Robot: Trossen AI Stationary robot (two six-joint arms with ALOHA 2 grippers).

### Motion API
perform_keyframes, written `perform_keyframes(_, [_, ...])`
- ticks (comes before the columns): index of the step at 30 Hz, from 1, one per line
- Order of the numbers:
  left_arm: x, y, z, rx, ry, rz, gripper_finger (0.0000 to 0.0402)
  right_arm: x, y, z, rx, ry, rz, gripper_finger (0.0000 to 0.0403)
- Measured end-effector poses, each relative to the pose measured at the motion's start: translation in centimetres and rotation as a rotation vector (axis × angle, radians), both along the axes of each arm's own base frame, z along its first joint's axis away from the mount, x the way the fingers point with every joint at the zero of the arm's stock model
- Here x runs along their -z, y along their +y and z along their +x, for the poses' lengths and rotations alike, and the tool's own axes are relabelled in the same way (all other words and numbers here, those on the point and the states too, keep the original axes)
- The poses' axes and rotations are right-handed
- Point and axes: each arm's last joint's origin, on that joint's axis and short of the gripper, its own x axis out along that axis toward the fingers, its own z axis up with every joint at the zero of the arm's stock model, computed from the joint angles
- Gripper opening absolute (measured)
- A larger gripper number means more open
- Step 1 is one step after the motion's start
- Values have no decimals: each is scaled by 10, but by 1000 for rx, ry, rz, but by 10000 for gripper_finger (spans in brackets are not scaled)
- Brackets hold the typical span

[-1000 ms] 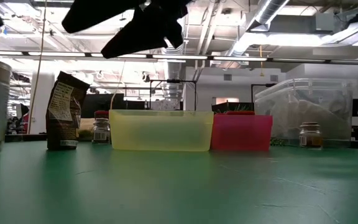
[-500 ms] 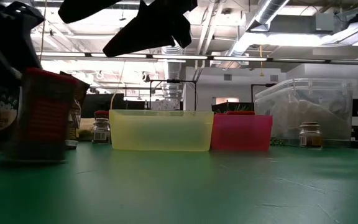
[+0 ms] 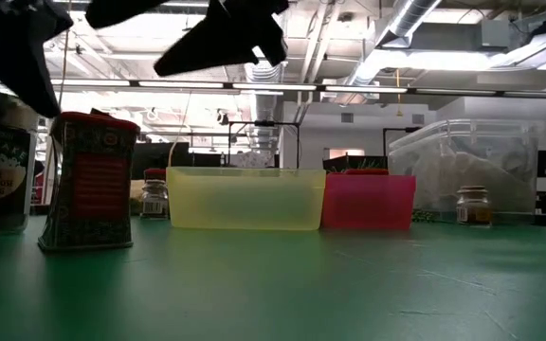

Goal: Sort spices by type
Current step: Put the bottom red seasoning can into the red bin

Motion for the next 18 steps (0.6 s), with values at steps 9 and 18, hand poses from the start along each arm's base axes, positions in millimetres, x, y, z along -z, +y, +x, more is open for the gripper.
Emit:
perform_keyframes(9, [-44, 17, -15, 20, -125, -69, 206, -2, -7, 4, 6, -18, -64, 334])
perform_keyframes(18, [-52, 28, -1, 158, -115, -52, 206, -33, -30, -19, 33, 123, -112, 334])
